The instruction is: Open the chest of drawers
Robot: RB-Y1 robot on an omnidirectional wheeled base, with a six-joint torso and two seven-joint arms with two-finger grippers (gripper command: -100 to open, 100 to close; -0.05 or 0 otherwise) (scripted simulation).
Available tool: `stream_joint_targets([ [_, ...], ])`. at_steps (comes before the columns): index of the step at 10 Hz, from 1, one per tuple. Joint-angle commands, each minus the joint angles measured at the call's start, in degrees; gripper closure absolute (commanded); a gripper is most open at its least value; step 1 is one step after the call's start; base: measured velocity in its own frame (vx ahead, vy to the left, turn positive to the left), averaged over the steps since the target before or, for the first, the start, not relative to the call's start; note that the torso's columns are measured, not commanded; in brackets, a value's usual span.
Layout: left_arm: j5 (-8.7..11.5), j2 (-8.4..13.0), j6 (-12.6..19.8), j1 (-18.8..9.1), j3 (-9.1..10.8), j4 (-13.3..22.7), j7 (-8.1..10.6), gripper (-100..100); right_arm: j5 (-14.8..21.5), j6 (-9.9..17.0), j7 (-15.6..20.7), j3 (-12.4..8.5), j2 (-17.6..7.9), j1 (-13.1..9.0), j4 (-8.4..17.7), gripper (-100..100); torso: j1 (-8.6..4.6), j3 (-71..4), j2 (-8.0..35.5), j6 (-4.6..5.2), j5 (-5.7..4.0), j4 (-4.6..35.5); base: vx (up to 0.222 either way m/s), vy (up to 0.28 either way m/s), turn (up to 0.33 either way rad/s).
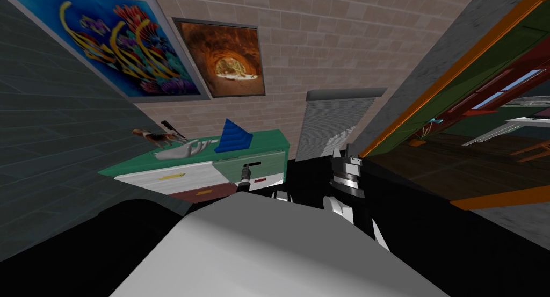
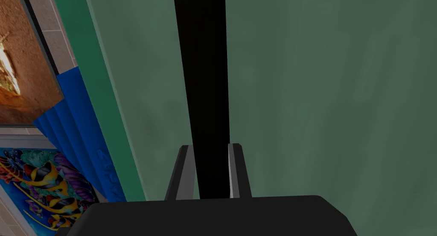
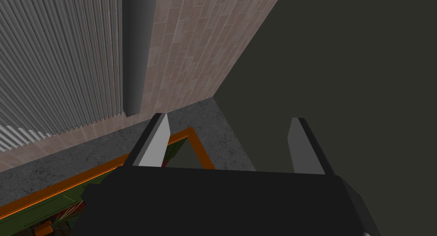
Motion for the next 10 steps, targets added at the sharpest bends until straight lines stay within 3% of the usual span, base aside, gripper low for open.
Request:
stream_joint_targets([
  [1, 0.0, -0.1, 0.5, 1.1, -0.49, -0.5, 0.09, 100, 0.0, 0.0, 0.0, 0.0, 0.0, 0.0, 0.0, 0, 0.0, -0.1, -0.2, 0.03, -0.02, 0.0, -0.182, -0.069, 0.005],
  [8, -0.2, -0.2, 0.2, 2.3, -1.15, -1.6, 0.07, 100, 0.0, 0.0, 0.0, 0.0, 0.0, 0.0, 0.0, 0, 0.12, -0.2, -0.3, -0.04, -0.05, 0.0, -0.138, -0.048, 0.006],
  [9, -0.1, -0.2, 1.5, 3.0, -1.15, -3.3, 0.0, -100, 0.0, 0.0, 0.0, 0.0, 0.0, 0.0, 0.0, 0, 0.17, -0.4, -0.5, -0.06, -0.13, 0.0, -0.021, -0.012, -0.009],
  [10, 0.1, -0.2, 2.7, 3.5, -1.1, -5.0, -0.07, -100, 0.0, 0.0, 0.0, 0.0, 0.0, 0.0, 0.0, 0, 0.1, -0.4, -0.5, -0.07, -0.19, 0.1, -0.003, -0.009, -0.014],
])
